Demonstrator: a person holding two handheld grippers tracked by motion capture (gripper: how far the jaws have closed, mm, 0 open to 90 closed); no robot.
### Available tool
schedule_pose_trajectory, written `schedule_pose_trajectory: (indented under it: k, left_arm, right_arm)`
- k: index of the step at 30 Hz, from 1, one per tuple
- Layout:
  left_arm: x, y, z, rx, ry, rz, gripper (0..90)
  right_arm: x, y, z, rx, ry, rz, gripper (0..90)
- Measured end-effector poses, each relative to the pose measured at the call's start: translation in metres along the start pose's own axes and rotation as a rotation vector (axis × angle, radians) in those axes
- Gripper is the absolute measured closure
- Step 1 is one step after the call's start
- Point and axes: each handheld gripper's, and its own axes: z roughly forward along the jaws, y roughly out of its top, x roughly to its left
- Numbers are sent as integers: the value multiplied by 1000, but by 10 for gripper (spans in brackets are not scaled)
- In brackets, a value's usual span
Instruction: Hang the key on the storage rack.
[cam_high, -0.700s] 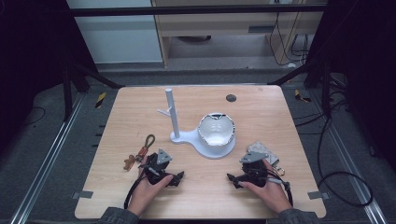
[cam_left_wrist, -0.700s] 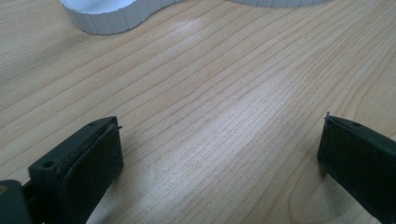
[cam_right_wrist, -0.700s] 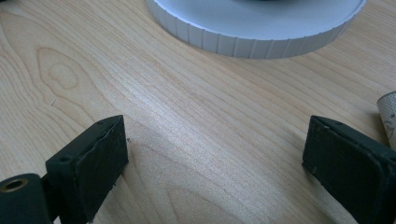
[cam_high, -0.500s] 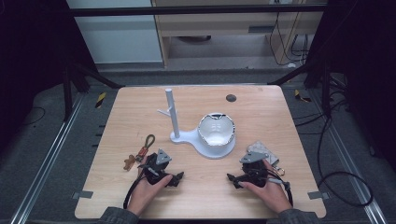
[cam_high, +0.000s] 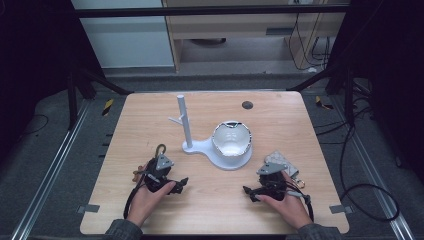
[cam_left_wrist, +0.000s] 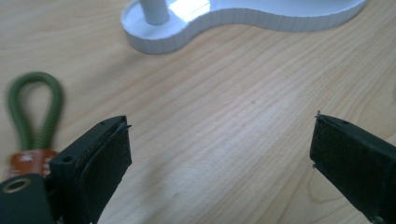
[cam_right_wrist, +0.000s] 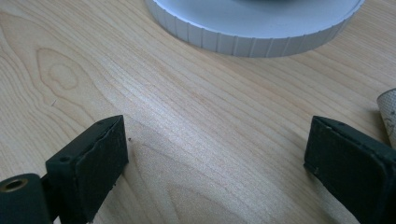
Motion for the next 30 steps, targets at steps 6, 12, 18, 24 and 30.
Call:
schedule_pose_trajectory:
  k: [6,12,18,24,30]
  left_arm:
    - [12,20,-7,47,26,2,37]
    - [32,33,-10,127,83,14,73]
    - [46,38,-17,172,101,26,112]
    - [61,42,-21,230,109,2,157]
    - [71,44,-24,265,135,-3,224]
  right_arm:
    - [0,0,0,1,-1,2,60]
    - [0,-1,0,-4,-7,-7,60]
    - [0,-1,-1,-1,-3,1,60]
    - [1,-1,-1,0,-5,4,58]
    - [0,-1,-1,0,-4,4,57]
